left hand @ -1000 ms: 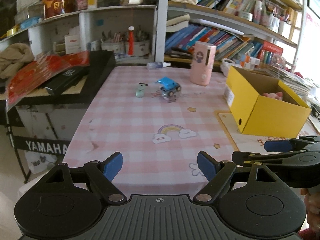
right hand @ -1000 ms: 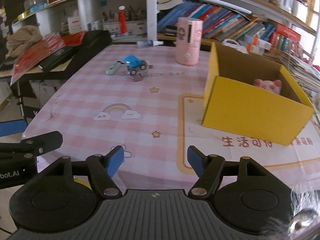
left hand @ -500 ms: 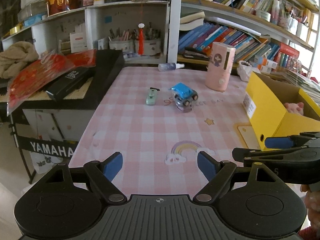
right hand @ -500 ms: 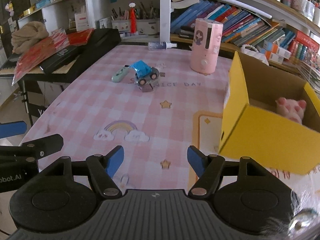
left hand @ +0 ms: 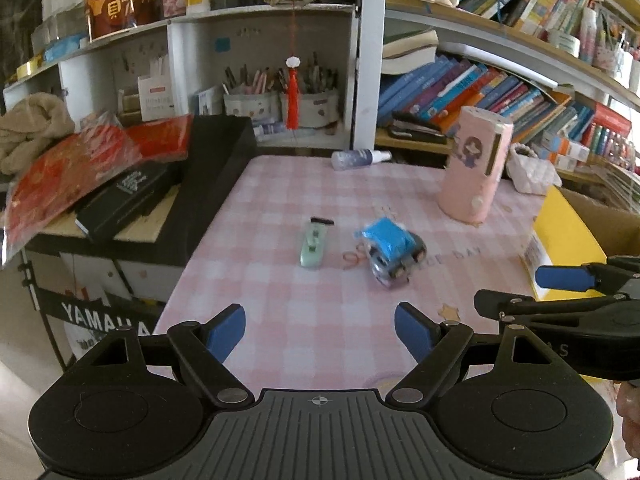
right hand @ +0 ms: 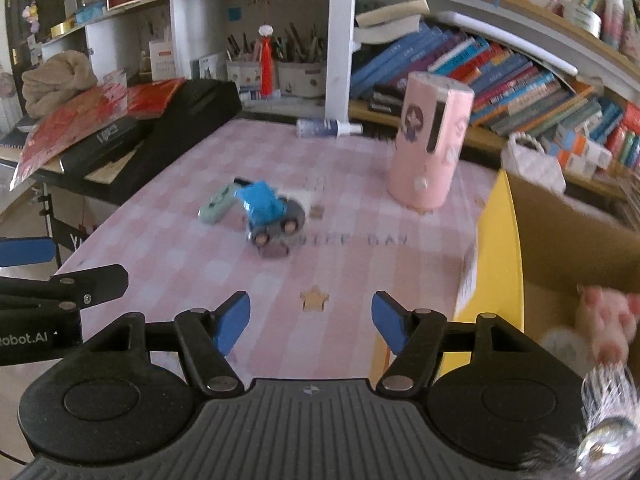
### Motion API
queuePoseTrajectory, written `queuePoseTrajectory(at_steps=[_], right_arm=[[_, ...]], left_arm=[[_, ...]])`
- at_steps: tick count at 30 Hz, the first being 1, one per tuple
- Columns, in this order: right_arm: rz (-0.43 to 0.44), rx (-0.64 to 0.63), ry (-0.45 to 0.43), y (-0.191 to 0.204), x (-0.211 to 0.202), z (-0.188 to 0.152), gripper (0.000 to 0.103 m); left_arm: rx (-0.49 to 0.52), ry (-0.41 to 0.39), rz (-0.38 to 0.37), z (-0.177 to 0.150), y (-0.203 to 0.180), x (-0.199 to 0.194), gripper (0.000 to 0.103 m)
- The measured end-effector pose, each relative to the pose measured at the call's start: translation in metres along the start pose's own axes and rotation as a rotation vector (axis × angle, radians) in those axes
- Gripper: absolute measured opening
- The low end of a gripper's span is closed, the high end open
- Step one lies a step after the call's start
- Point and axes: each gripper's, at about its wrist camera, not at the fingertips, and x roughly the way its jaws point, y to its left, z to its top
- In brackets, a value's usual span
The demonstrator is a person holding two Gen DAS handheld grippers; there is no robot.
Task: Organize objects
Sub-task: 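Move both open tools toward the blue toy car and mint-green toy, then grasp the mint-green toy with the left tool while the right tool grasps the blue car top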
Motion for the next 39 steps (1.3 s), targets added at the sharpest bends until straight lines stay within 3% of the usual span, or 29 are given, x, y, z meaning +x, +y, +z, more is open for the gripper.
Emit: queuePoseTrajectory(at_steps=[11, 20, 30, 31, 32, 36, 39], right_arm=[[0.040, -0.128, -0.031, 0.010, 0.058, 0.049, 0.062], [0.089, -0.235, -0.035, 0.026, 0.095, 0.063, 0.060], [0.122, -0.319, 0.021, 0.040, 0.130, 0.059, 0.042], [0.118, -0.328, 0.013, 0.040, 0.130, 0.059, 0.038], [0.119, -0.332, 0.003, 0.040, 0.129, 0.059, 0.028], [0.126, -0.268, -0.006, 0.027, 0.120, 0.061, 0.027], [0.096, -0.206, -0.018, 0.014, 0.105, 0.059, 0.027]], left_arm=[[-0.018, -0.028, 0.056, 0.039, 0.012, 0.032, 0.084], [-0.042, -0.013, 0.078, 0.051, 0.023, 0.056, 0.084], [-0.067, 0.017, 0.082, 0.056, 0.028, 0.077, 0.084], [-0.069, 0.021, 0.078, 0.057, 0.028, 0.080, 0.083], [-0.071, 0.026, 0.073, 0.058, 0.028, 0.083, 0.083], [-0.073, 0.051, 0.051, 0.062, 0.024, 0.102, 0.081], [-0.071, 0.079, 0.025, 0.063, 0.020, 0.121, 0.071]])
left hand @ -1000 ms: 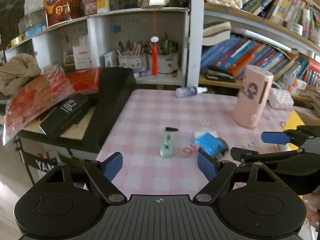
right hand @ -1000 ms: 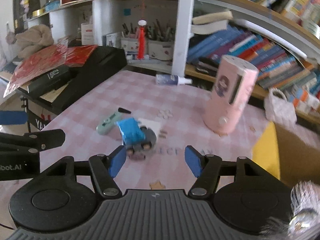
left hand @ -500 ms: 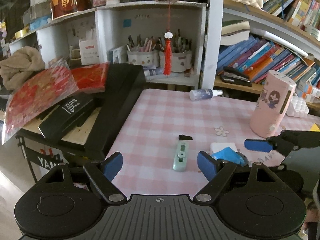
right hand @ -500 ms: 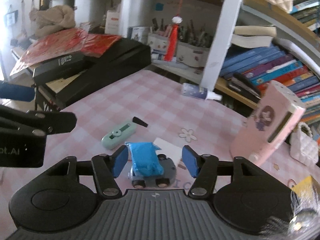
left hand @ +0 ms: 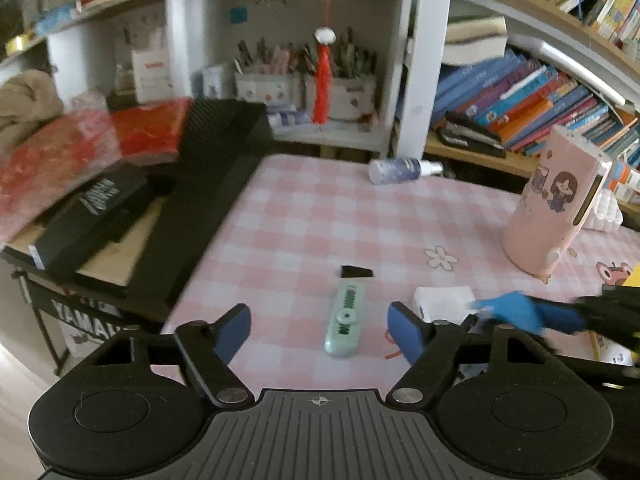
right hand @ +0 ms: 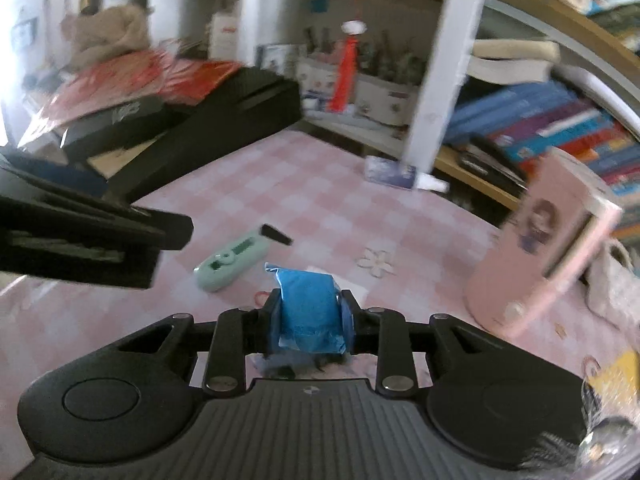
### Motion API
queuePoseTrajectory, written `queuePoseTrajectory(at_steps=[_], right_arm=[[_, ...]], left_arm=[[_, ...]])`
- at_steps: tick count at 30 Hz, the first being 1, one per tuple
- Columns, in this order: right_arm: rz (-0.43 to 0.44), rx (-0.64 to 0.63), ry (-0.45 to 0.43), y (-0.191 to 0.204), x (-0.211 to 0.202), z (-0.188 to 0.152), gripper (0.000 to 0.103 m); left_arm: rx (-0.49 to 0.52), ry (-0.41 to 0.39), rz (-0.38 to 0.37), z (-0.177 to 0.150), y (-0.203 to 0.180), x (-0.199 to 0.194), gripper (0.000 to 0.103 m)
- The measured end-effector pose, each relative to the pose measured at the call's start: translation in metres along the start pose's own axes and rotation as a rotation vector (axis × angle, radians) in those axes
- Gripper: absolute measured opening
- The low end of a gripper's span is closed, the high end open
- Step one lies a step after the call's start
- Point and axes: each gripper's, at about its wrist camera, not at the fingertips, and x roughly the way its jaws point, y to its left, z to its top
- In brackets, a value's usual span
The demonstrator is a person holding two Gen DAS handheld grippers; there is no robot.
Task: Organize objects
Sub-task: 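Grasp the mint-green toy with the left tool while the right tool grasps the blue car top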
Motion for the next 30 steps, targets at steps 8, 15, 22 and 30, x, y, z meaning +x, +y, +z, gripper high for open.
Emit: queuePoseTrajectory(at_steps=[8, 15, 22, 30], right_arm=[[-0.064, 0.104, -0.043, -0.023, -0.029, -0.006, 0.027], [-0.075, 0.130, -0.053, -0.028, -0.035, -0.009, 0.027], [-0.084, 0.162, -0.037, -0.029, -0.037, -0.011, 0.027], [-0.072, 0.173, -0.012, -0.020, -0.046, -0.020, 0.027]], left_arm=[[0.073, 0.095, -0.010, -0.003, -0.019, 0.055, 0.046], [0.121, 0.098, -0.007, -0.009, -0.021, 0.067, 0.025], [0.057, 0.080, -0.016, -0.012, -0.007, 0.049, 0.022], [-0.006, 0.057, -0.071, -0.033, 0.008, -0.010, 0.022]])
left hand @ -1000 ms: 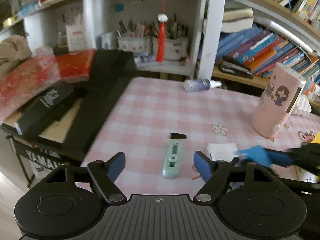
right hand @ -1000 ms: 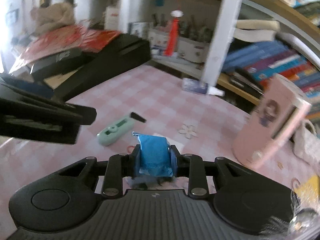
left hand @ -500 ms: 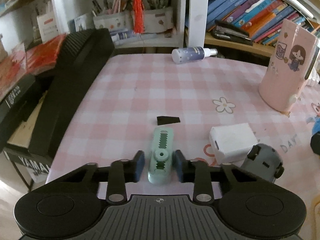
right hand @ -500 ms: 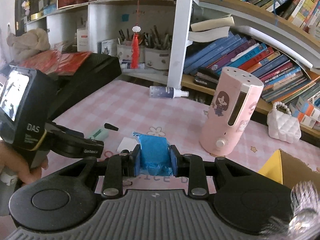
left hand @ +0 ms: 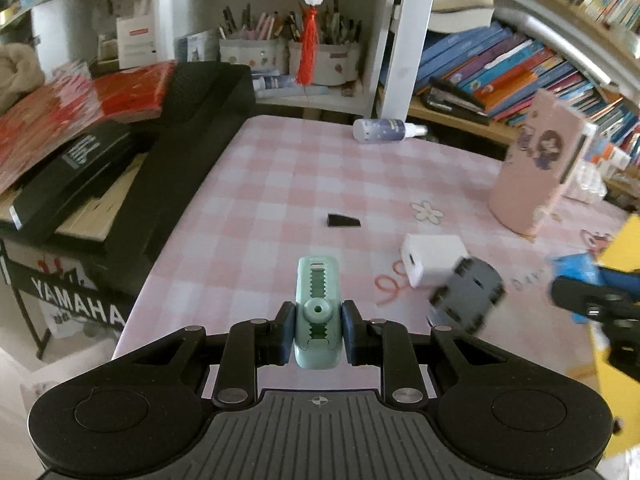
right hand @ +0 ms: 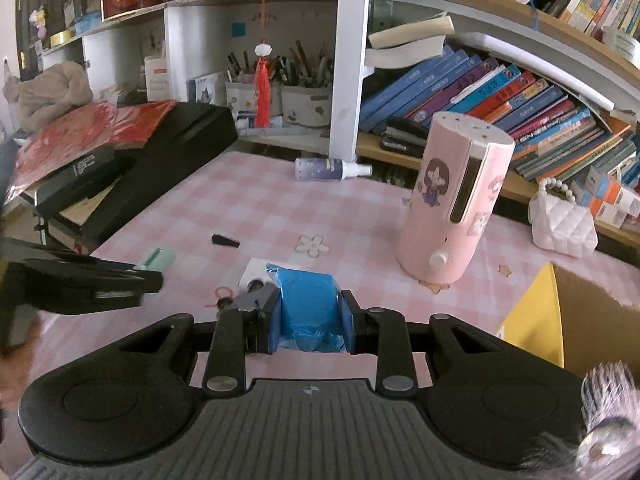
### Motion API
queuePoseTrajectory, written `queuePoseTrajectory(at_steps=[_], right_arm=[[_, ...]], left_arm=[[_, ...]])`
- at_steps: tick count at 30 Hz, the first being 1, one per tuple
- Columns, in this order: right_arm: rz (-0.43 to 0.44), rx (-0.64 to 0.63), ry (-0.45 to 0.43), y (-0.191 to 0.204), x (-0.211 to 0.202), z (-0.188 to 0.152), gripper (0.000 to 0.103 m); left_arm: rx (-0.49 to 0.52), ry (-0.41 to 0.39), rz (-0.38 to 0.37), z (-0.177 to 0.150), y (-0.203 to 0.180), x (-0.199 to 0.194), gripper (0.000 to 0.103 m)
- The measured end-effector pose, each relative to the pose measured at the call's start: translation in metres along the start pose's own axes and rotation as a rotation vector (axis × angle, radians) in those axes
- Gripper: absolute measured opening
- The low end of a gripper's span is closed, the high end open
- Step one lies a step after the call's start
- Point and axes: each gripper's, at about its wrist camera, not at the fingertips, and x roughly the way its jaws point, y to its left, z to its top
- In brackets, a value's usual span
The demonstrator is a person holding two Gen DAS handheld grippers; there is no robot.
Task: Organize objects
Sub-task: 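Grasp the mint-green toy with the left tool while the right tool grasps the blue car top, then lift and carry the green toy and blue piece toward the yellow box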
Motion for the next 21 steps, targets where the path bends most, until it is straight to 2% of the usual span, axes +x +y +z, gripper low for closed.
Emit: queuePoseTrajectory(at_steps=[9, 13, 21], right_arm=[[0.015, -0.010, 0.037, 0.013, -0.025, -0.024, 0.027], [0.011, 0.013, 0.063, 0.011, -0.045, -0.036, 0.027], [-0.021, 0.057, 0.057, 0.015, -0.090, -0.061, 0.027]], left_arm=[[0.012, -0.035, -0.059, -0.031, -0.007, -0.059, 0.023], [0.024, -0.055, -0.084, -0.044, -0.009, -0.087, 0.023], [0.038, -0.065, -0.129, -0.074, -0.014, -0.124, 0.023]])
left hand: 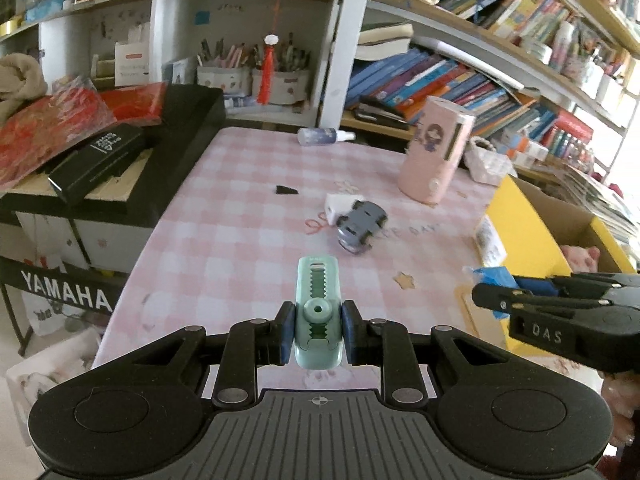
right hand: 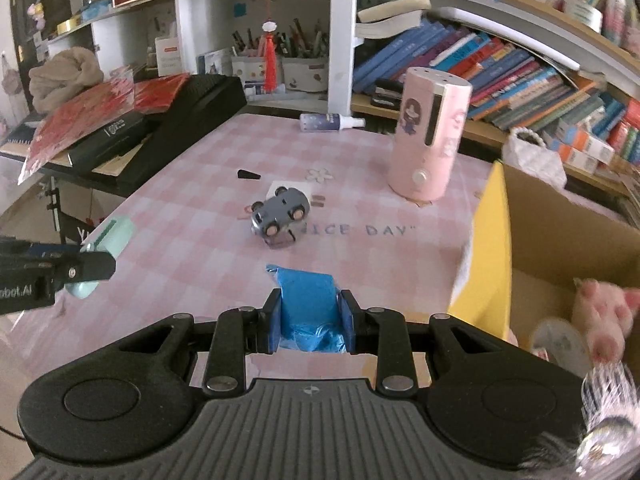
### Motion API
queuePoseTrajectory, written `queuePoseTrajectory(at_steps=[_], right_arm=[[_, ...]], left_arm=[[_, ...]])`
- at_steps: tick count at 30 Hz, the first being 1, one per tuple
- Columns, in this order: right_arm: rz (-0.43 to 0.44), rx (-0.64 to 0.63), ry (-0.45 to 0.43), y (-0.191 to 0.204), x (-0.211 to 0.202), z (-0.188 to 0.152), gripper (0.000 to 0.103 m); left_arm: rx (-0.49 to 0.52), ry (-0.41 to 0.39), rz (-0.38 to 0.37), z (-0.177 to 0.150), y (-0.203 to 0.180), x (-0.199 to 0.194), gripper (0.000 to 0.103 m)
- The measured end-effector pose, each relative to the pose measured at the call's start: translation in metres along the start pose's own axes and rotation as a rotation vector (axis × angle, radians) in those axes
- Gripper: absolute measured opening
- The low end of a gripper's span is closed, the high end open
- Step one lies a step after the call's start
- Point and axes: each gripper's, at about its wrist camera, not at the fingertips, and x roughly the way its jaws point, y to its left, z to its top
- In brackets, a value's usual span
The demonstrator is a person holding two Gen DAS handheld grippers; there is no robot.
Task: Organize objects
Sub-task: 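Lift and carry the green toy and blue piece toward the yellow box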
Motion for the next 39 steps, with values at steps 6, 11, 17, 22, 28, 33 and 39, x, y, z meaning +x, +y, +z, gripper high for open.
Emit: queuePoseTrajectory(at_steps=[6, 11, 17, 22, 28, 33, 39], right_arm=[[-0.022, 0.022, -0.010, 0.006, -0.026, -0.020, 0.027], [-0.035, 0.040, -0.011, 0.013, -0.050, -0.040, 0.027], [-0.067, 0.082, -0.010, 0.015, -0.075, -0.063, 0.027], [-0.099, 0.119, -0.014, 0.016, -0.095, -0.082, 0.027], [-0.154, 0.184, -0.006, 0.010, -0.118, -0.109, 0.027], [-0.217, 0.256, -0.004, -0.001, -0.136, -0.127, 0.027], [-0.288, 0.322, -0.014, -0.013, -0.157, -0.142, 0.027]], left_arm=[[0.024, -0.007, -0.026, -0.018, -0.005, -0.023, 0.023], [0.054, 0.002, -0.062, -0.035, -0.015, -0.040, 0.023], [0.106, 0.000, -0.101, -0.050, -0.027, -0.058, 0.023], [0.152, 0.010, -0.134, -0.060, -0.037, -0.067, 0.023], [0.220, 0.032, -0.198, -0.073, -0.055, -0.073, 0.023], [0.281, 0.037, -0.259, -0.079, -0.075, -0.076, 0.023], [0.335, 0.038, -0.326, -0.083, -0.096, -0.078, 0.023]])
